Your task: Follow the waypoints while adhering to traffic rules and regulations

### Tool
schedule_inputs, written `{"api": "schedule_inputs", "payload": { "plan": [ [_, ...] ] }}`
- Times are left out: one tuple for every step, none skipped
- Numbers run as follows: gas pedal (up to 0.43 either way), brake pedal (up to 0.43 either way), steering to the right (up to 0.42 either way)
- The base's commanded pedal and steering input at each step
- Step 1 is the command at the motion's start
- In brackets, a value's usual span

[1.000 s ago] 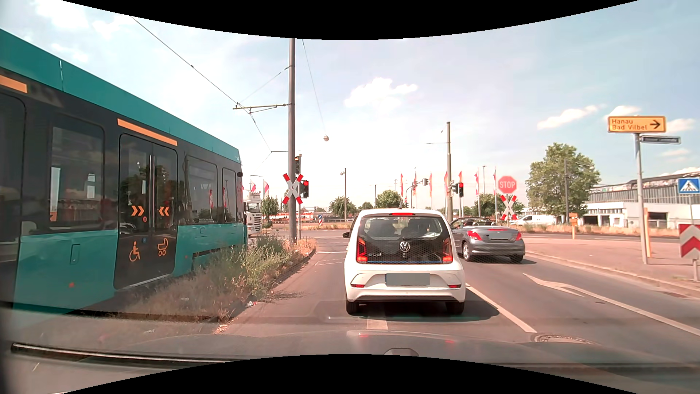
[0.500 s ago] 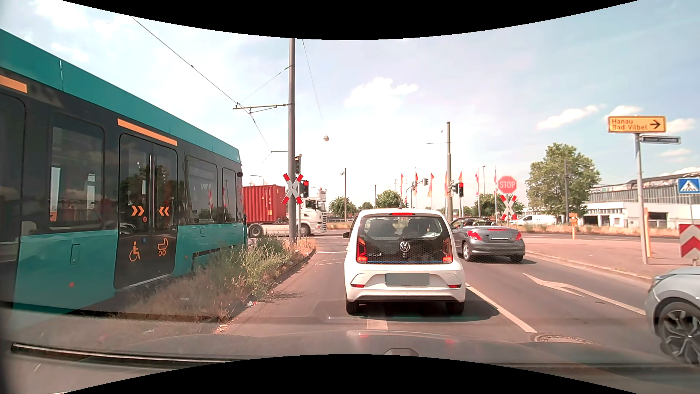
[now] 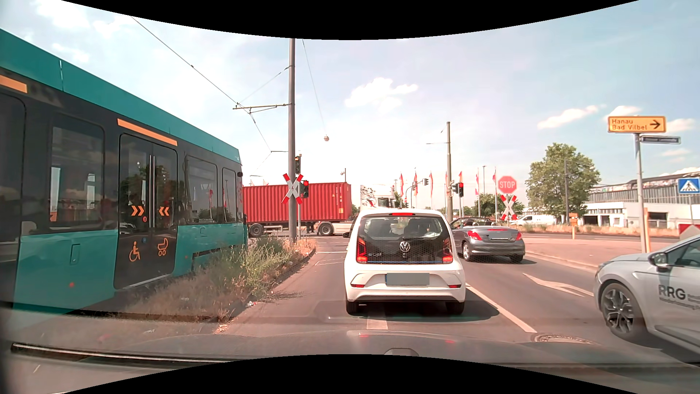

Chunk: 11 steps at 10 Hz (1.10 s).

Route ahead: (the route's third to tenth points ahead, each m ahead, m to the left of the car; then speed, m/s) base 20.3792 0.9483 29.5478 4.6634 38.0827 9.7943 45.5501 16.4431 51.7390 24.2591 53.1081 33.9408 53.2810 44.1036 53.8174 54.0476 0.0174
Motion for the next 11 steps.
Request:
{"api": "schedule_inputs", "payload": {
  "plan": [
    [0.0,0.183,-0.004],
    [0.0,0.183,-0.004],
    [0.0,0.183,-0.004],
    [0.0,0.183,-0.004],
    [0.0,0.183,-0.004],
    [0.0,0.201,-0.004],
    [0.0,0.207,-0.004],
    [0.0,0.213,-0.004],
    [0.0,0.22,-0.004],
    [0.0,0.22,-0.004],
    [0.0,0.22,-0.004]
  ]
}}
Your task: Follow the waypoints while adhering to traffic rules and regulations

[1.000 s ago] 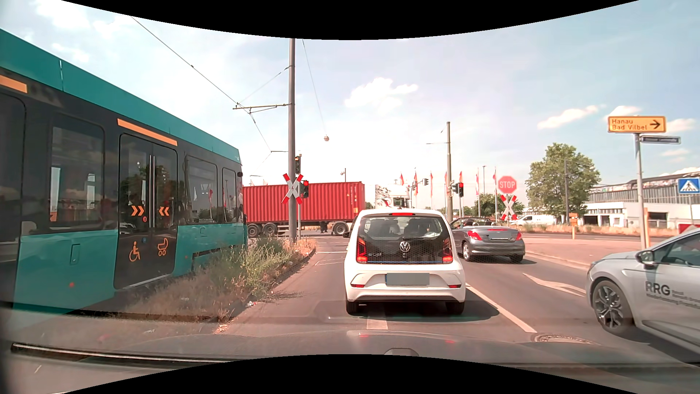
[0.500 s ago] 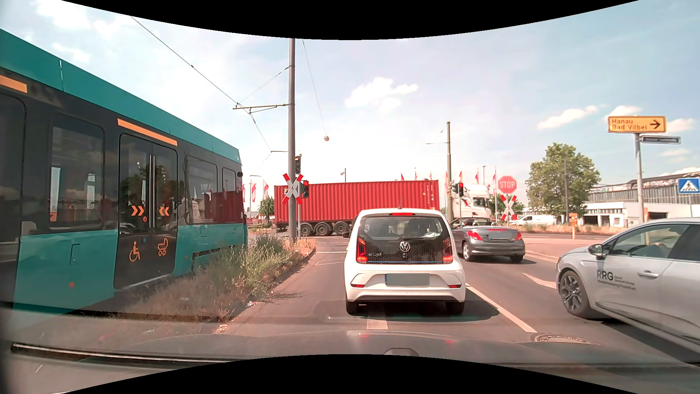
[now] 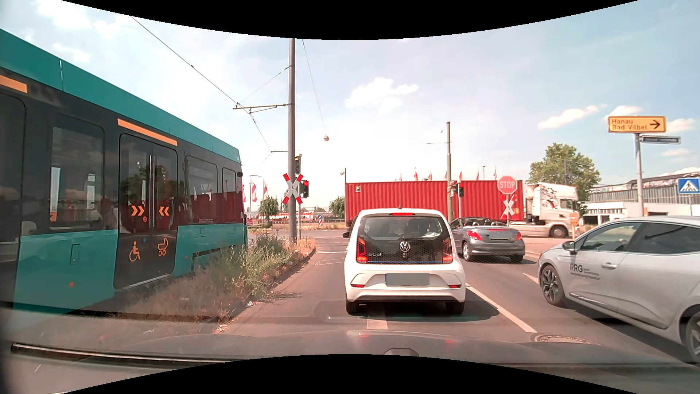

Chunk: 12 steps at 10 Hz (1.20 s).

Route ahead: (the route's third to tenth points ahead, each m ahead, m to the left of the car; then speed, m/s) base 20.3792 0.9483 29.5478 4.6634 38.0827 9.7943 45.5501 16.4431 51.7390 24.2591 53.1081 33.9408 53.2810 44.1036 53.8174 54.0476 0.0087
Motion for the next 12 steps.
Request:
{"api": "schedule_inputs", "payload": {
  "plan": [
    [0.0,0.22,-0.004],
    [0.0,0.22,-0.004],
    [0.0,0.226,-0.004],
    [0.0,0.226,-0.004],
    [0.0,0.226,-0.004],
    [0.0,0.226,-0.004],
    [0.0,0.22,-0.004],
    [0.0,0.22,-0.004],
    [0.0,0.22,-0.004],
    [0.0,0.226,-0.004],
    [0.0,0.22,-0.004],
    [0.0,0.22,-0.004]
  ]
}}
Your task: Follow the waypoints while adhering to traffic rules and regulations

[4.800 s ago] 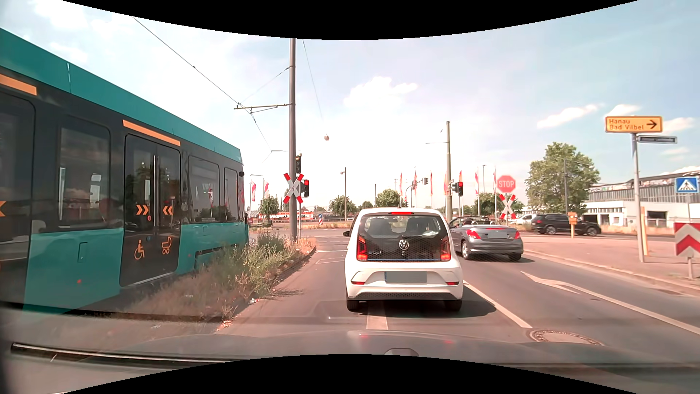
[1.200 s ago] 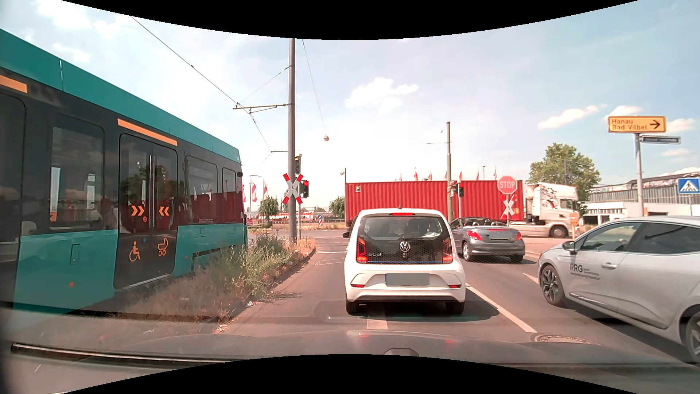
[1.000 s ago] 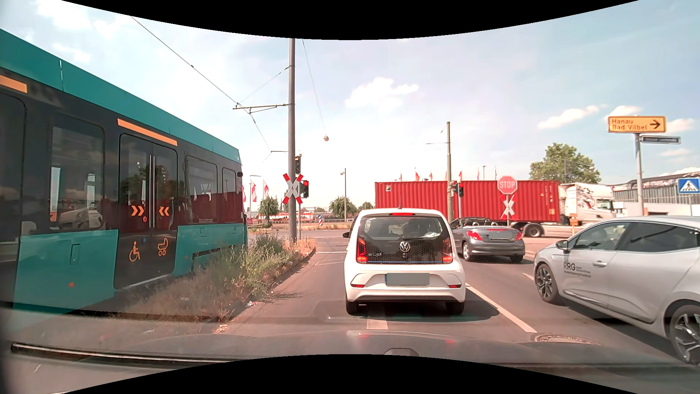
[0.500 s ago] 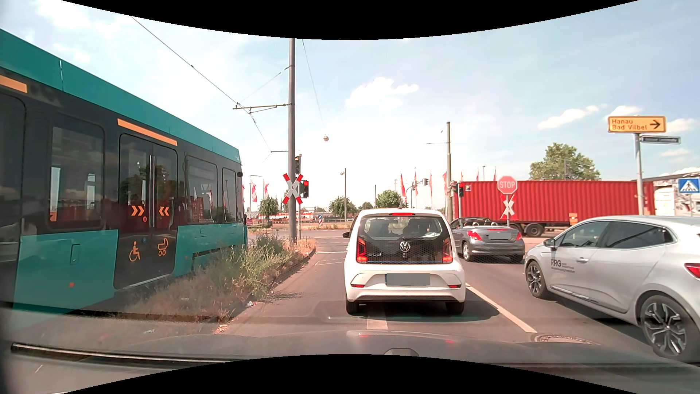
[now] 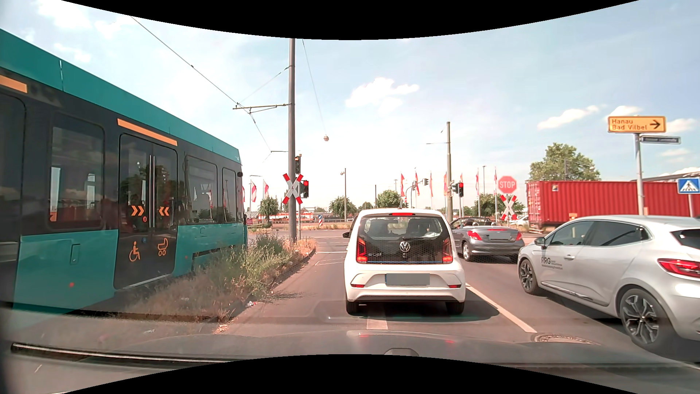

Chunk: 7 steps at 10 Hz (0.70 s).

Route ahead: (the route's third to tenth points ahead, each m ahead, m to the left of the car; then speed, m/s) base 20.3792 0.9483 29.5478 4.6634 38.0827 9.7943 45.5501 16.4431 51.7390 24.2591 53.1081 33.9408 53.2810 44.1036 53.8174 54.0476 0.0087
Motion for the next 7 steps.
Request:
{"api": "schedule_inputs", "payload": {
  "plan": [
    [0.0,0.22,-0.004],
    [0.0,0.22,-0.004],
    [0.0,0.22,-0.004],
    [0.0,0.22,-0.004],
    [0.0,0.22,-0.004],
    [0.0,0.22,-0.004],
    [0.0,0.22,-0.004]
  ]
}}
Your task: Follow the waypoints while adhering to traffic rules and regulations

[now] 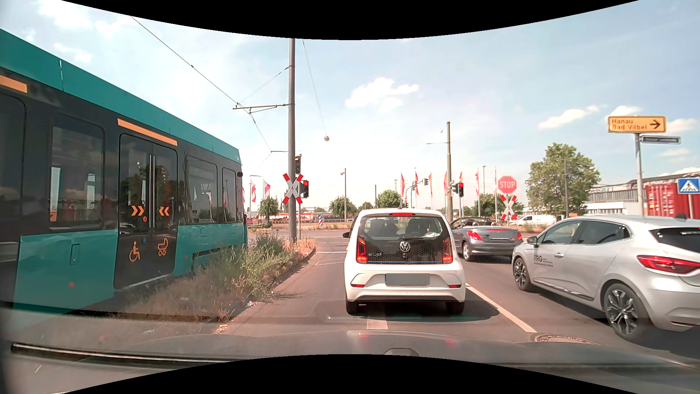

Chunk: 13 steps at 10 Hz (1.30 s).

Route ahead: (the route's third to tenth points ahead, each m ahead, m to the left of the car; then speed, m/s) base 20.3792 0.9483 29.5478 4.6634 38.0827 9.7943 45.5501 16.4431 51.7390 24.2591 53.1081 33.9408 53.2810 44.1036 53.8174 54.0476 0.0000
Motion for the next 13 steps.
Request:
{"api": "schedule_inputs", "payload": {
  "plan": [
    [0.0,0.22,-0.004],
    [0.0,0.22,-0.004],
    [0.0,0.22,-0.004],
    [0.0,0.22,-0.004],
    [0.0,0.22,-0.004],
    [0.0,0.22,-0.004],
    [0.0,0.22,-0.004],
    [0.0,0.22,-0.004],
    [0.0,0.22,-0.004],
    [0.0,0.226,-0.004],
    [0.0,0.22,-0.004],
    [0.0,0.22,-0.004],
    [0.0,0.22,-0.004]
  ]
}}
